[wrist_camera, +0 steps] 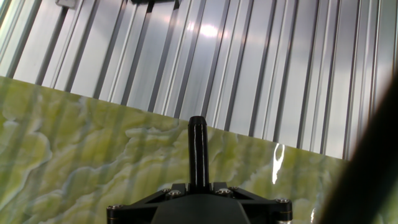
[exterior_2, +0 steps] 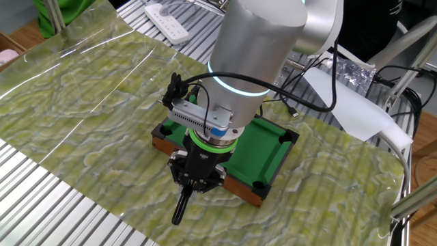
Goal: Hit the pool ball
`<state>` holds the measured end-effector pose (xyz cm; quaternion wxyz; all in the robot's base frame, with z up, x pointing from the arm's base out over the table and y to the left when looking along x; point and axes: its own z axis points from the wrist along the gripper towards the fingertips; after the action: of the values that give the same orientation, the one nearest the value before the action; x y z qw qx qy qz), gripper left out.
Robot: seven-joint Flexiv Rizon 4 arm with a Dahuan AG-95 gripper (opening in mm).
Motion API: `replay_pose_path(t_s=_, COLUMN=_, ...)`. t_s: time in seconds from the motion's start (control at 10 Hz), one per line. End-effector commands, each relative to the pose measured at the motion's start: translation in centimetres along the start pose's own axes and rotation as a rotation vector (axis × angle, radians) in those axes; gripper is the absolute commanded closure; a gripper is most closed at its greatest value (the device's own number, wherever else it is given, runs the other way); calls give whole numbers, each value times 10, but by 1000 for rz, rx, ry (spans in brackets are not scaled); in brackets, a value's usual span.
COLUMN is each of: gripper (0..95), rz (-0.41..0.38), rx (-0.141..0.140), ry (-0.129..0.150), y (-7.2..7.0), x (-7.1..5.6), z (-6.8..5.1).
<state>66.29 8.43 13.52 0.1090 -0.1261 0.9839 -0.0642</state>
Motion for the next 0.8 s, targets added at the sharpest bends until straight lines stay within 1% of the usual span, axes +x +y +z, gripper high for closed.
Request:
replay_pose_path(t_s=0.1, gripper=950, rz=1, rx=0, ry=0, y=0, x=0, z=0)
replay_pose_path(t_s=0.4, gripper=950, rz=1, rx=0, ry=0, y=1, x=0, z=0)
replay_pose_path(t_s=0.8, gripper=950, rz=1, rx=-1, ry=-3, y=8, x=1, z=1)
